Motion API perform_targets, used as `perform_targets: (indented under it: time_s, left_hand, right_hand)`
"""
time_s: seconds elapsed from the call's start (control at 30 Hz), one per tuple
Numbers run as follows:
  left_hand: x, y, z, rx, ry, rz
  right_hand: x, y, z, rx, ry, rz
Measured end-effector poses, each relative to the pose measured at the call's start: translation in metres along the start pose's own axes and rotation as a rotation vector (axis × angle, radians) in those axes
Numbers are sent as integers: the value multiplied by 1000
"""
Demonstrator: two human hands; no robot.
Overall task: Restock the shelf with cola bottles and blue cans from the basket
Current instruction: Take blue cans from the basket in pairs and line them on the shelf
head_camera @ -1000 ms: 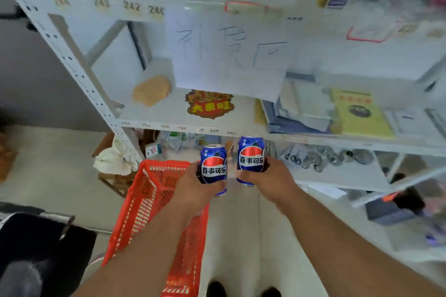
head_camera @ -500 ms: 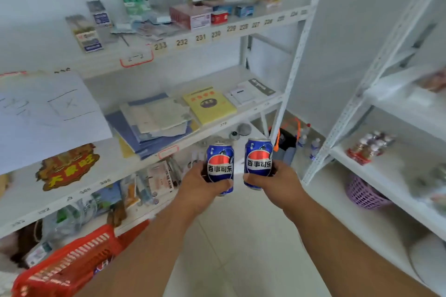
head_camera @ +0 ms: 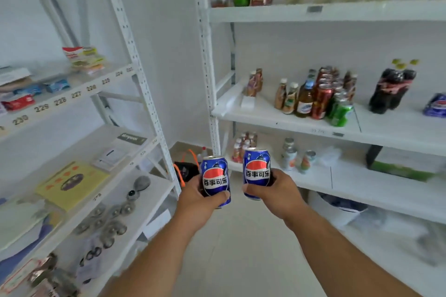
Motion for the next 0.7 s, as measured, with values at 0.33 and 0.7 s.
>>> perform_targets:
  time_s: [0.33, 0.7]
  left_hand:
    - [-5, 89, 40, 1, 135, -296]
    - [29, 168, 60, 14, 171, -507]
  right_hand:
    - [13, -98, 11, 8, 68, 362]
    - [40, -176, 35, 11, 132, 583]
Point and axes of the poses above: each hand's wrist, its own x-axis away from the middle knuckle, its own y-axis out of the palm, z = x × y, the point moved 2 cm from there along -x, towards the middle knuckle, and after that the axes turned 13 degrees about z, right-handed, at the moved point
